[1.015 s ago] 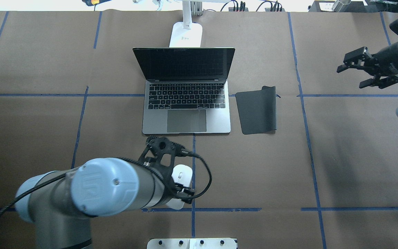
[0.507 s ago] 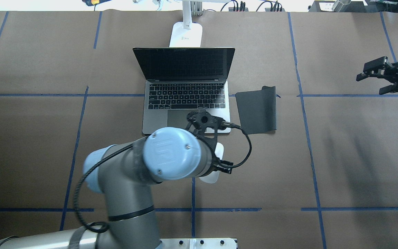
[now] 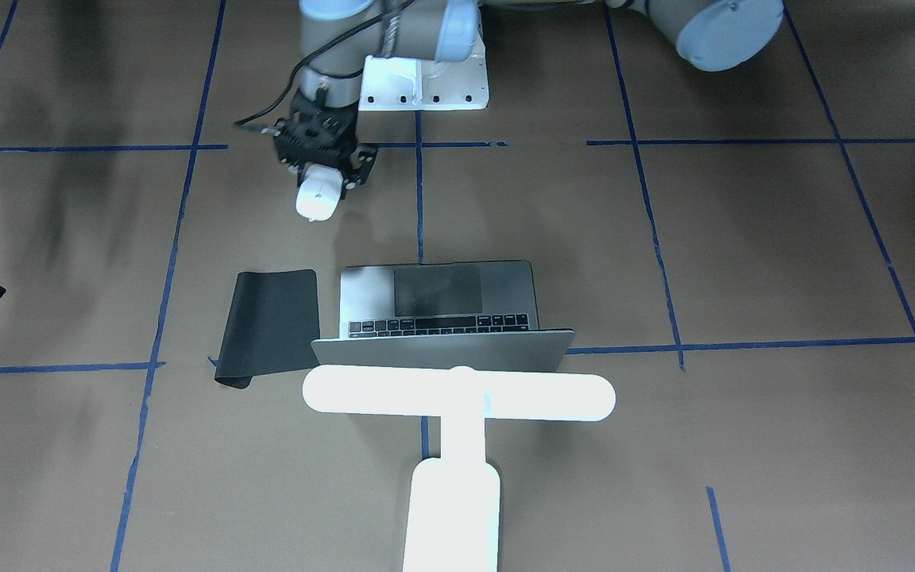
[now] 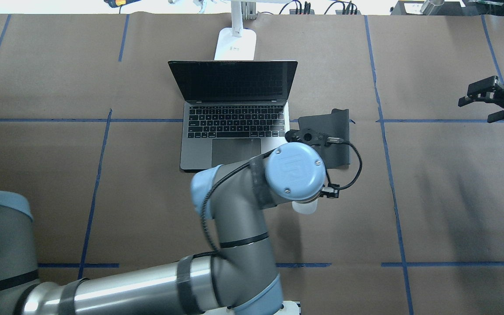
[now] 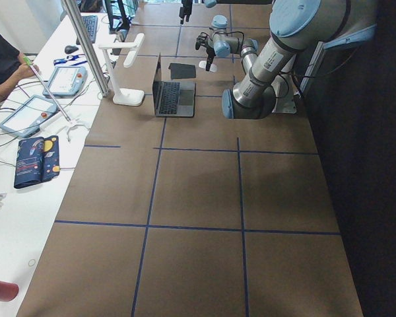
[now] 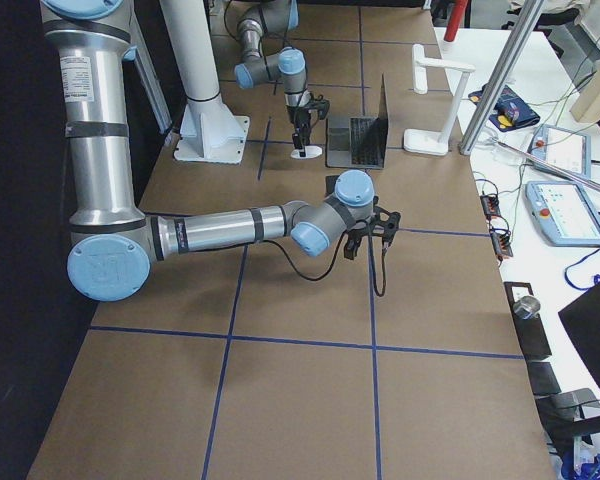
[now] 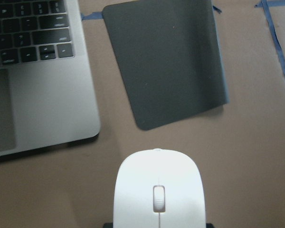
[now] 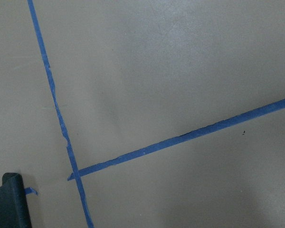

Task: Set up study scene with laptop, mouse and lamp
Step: 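Carry the white mouse with the left gripper over the black mouse pad, then lower the white mouse onto the mouse pad and open the left gripper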

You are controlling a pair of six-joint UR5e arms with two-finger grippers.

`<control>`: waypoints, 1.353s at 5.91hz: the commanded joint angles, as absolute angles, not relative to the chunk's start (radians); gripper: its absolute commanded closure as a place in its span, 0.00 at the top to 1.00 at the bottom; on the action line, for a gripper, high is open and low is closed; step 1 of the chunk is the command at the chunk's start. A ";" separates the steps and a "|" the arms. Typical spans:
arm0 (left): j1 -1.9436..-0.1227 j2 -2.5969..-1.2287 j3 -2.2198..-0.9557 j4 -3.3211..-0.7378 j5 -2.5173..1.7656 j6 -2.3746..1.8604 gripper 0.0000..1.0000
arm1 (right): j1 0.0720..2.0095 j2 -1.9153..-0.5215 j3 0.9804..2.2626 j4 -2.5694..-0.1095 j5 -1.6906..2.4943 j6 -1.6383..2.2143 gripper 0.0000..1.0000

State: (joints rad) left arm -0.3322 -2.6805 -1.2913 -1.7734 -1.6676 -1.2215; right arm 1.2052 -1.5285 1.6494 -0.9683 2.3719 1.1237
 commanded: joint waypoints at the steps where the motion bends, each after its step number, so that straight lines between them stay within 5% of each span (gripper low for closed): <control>1: -0.362 -2.851 -1.014 -1.866 -1.666 -1.268 0.31 | 1.204 -1.534 1.651 -0.968 2.372 1.123 1.00; 2: -0.367 -2.908 -0.864 -1.984 -1.660 -1.313 0.31 | 1.206 -1.545 1.651 -0.966 2.372 1.123 1.00; 5: -0.406 -2.980 -0.673 -2.096 -1.600 -1.345 0.32 | 1.203 -1.559 1.658 -0.965 2.367 1.123 1.00; 8: -0.437 -2.984 -0.570 -2.198 -1.589 -1.345 0.38 | 1.203 -1.565 1.672 -0.965 2.365 1.123 1.00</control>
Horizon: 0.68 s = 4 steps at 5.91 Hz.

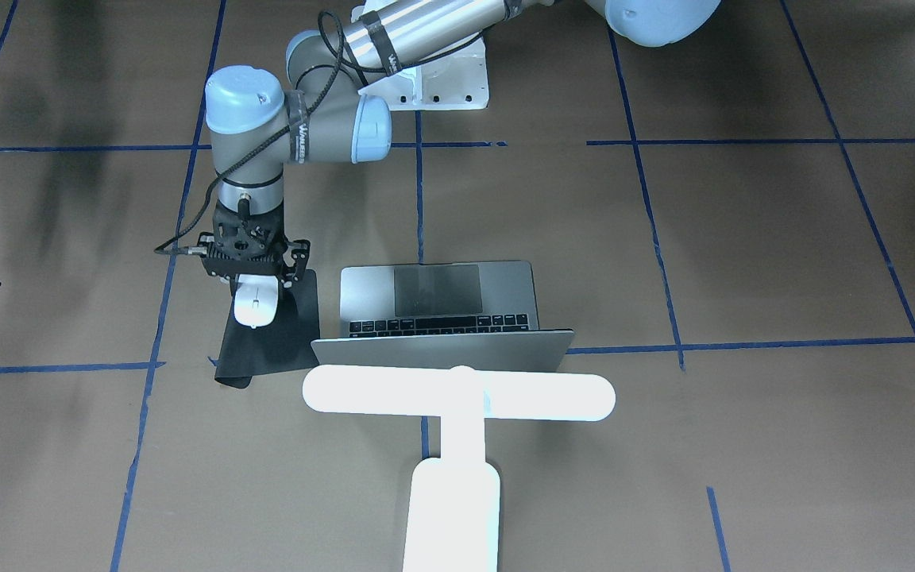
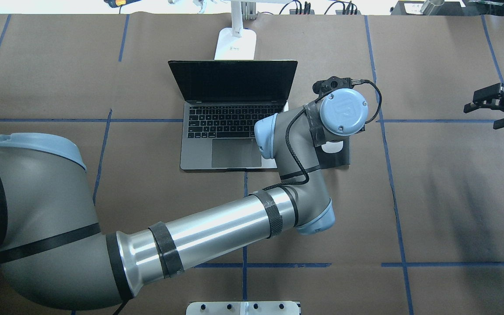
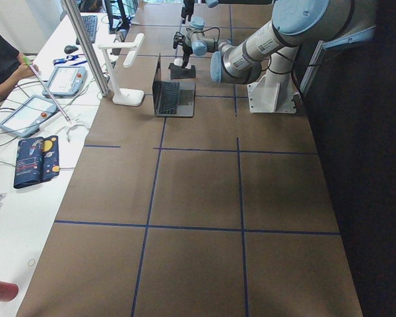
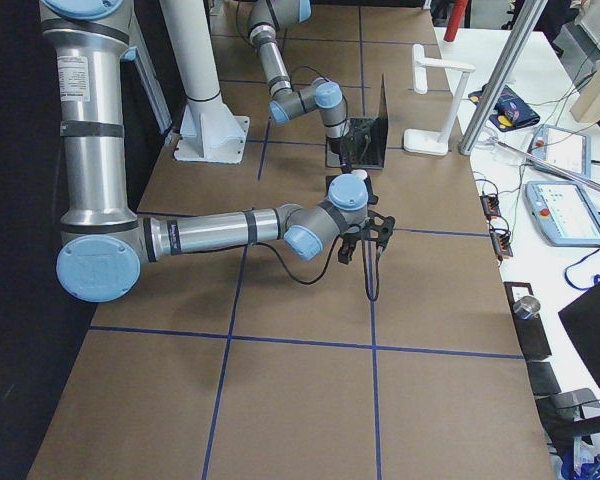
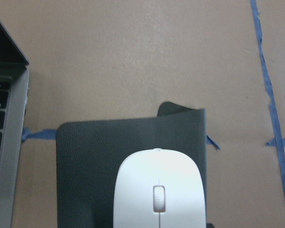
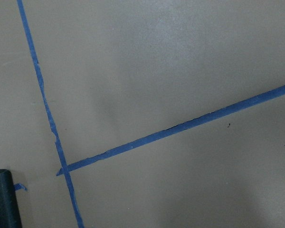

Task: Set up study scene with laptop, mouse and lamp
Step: 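Lower the white mouse onto the mouse pad and open the left gripper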

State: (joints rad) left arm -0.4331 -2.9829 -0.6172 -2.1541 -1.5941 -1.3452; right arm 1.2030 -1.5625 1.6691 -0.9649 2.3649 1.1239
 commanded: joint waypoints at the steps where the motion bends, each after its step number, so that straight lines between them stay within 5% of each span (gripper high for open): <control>1: -0.436 -2.985 -0.554 -2.210 -1.579 -1.353 0.40 | 1.201 -1.566 1.680 -0.966 2.365 1.124 1.00; 2: -0.434 -2.985 -0.552 -2.210 -1.577 -1.377 0.43 | 1.203 -1.566 1.681 -0.966 2.367 1.124 1.00; 3: -0.434 -2.990 -0.552 -2.210 -1.578 -1.378 0.58 | 1.203 -1.566 1.681 -0.966 2.367 1.123 1.00; 4: -0.433 -2.993 -0.552 -2.210 -1.578 -1.378 0.86 | 1.203 -1.566 1.683 -0.966 2.367 1.123 1.00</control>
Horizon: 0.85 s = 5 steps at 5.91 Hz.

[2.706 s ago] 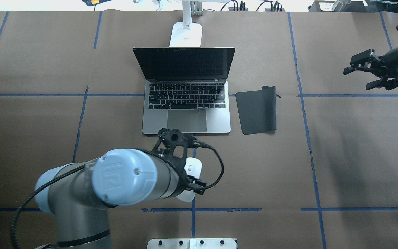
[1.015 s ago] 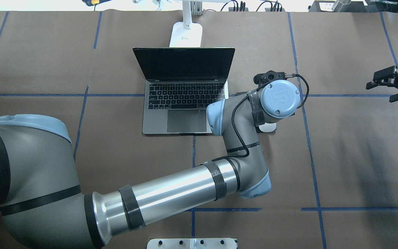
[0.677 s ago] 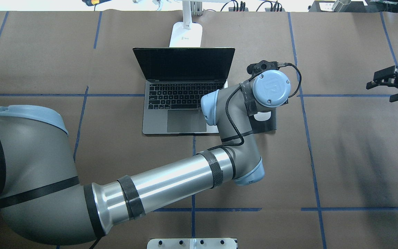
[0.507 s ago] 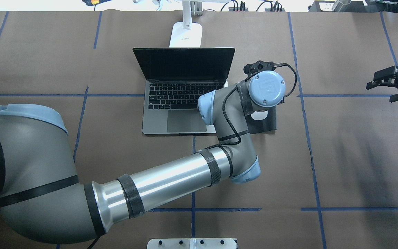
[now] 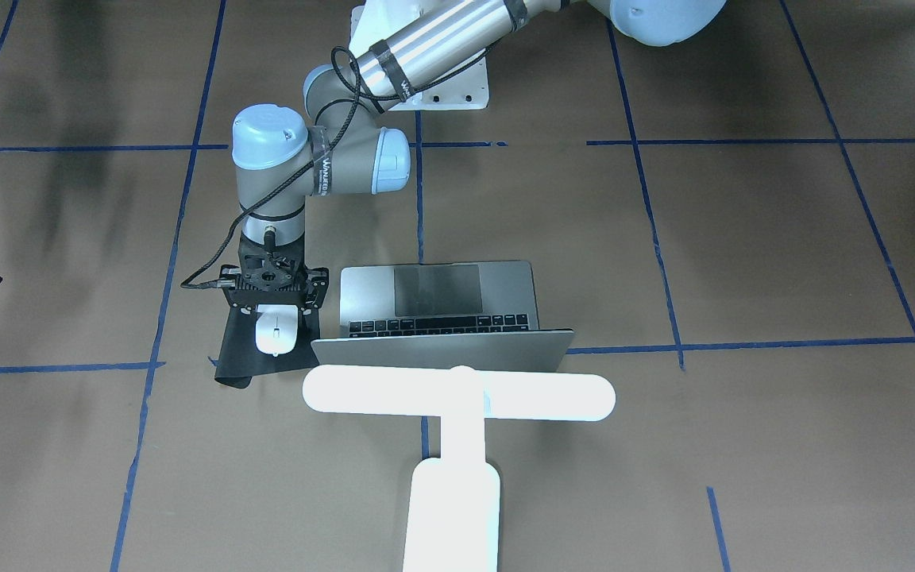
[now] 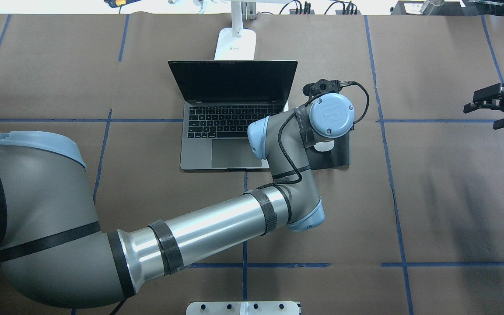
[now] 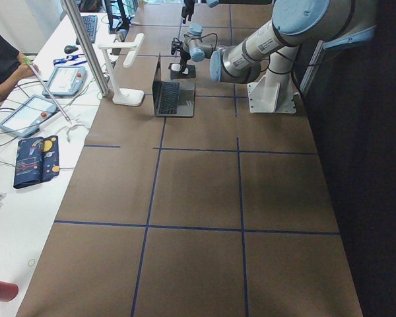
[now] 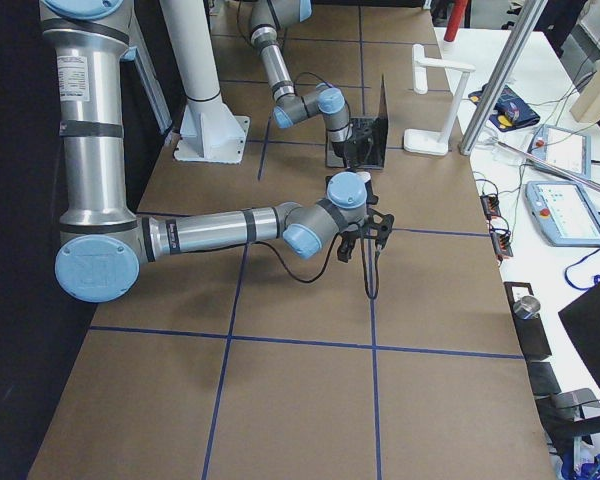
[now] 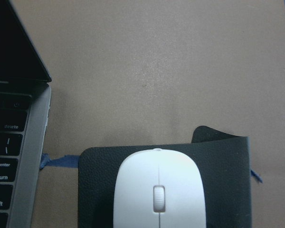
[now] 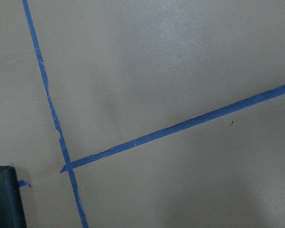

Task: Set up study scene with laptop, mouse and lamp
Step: 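Lower the white mouse onto the mouse pad and open the left gripper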

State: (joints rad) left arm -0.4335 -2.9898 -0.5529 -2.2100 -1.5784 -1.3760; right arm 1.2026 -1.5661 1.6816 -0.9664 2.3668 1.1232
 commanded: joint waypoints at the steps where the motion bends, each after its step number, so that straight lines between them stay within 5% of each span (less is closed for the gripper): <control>1: -0.433 -2.994 -0.552 -2.210 -1.577 -1.378 1.00 | 1.203 -1.566 1.689 -0.966 2.367 1.124 1.00; 5: -0.434 -3.023 -0.598 -2.203 -1.591 -1.381 1.00 | 1.206 -1.578 1.697 -0.969 2.368 1.124 1.00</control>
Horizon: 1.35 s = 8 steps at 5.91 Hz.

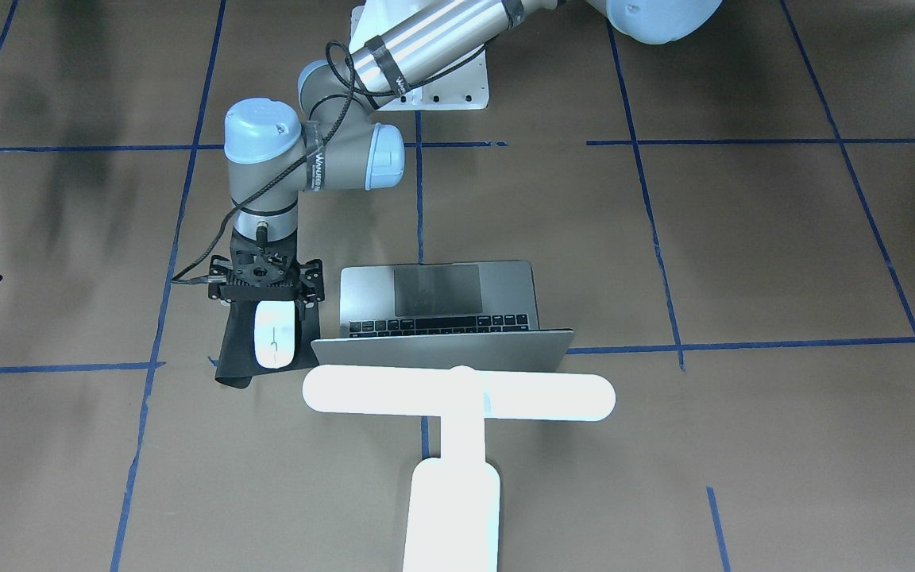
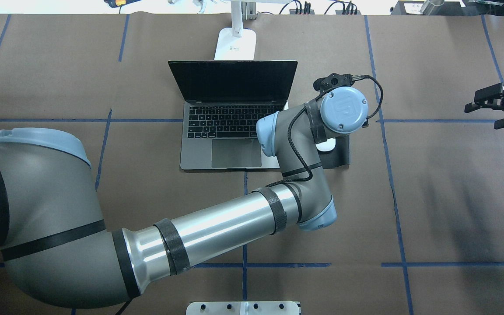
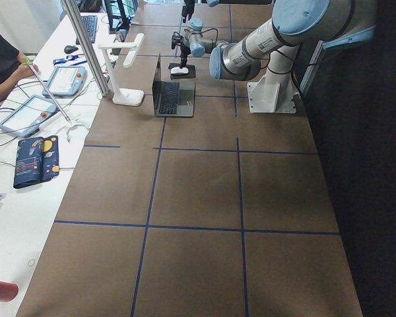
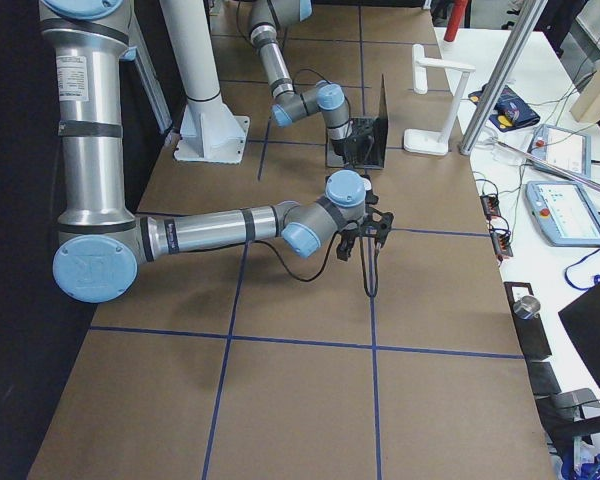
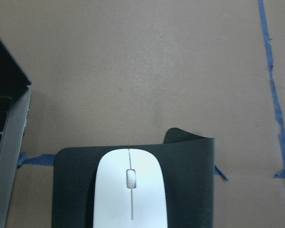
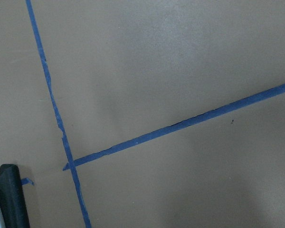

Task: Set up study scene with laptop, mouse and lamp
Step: 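Lower the white mouse onto the mouse pad and open the left gripper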

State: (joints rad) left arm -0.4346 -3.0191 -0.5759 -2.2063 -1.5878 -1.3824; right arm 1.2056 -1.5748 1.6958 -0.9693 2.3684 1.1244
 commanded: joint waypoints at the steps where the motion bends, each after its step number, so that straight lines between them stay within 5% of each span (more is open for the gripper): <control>1: -0.437 -3.022 -0.635 -2.168 -1.627 -1.379 1.00 | 1.212 -1.582 1.697 -0.968 2.368 1.123 1.00; 5: -0.489 -2.848 -1.031 -1.857 -1.802 -1.306 1.00 | 1.299 -1.635 1.706 -0.977 2.393 0.948 1.00; 8: -0.517 -2.465 -1.638 -1.514 -1.821 -1.087 0.99 | 1.330 -1.660 1.712 -0.977 2.413 0.905 1.00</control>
State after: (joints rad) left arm -0.5048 -2.5971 -1.4598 -1.5827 -1.8170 -1.1522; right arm 1.3147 -1.6475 1.7106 -0.9761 2.4001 0.9355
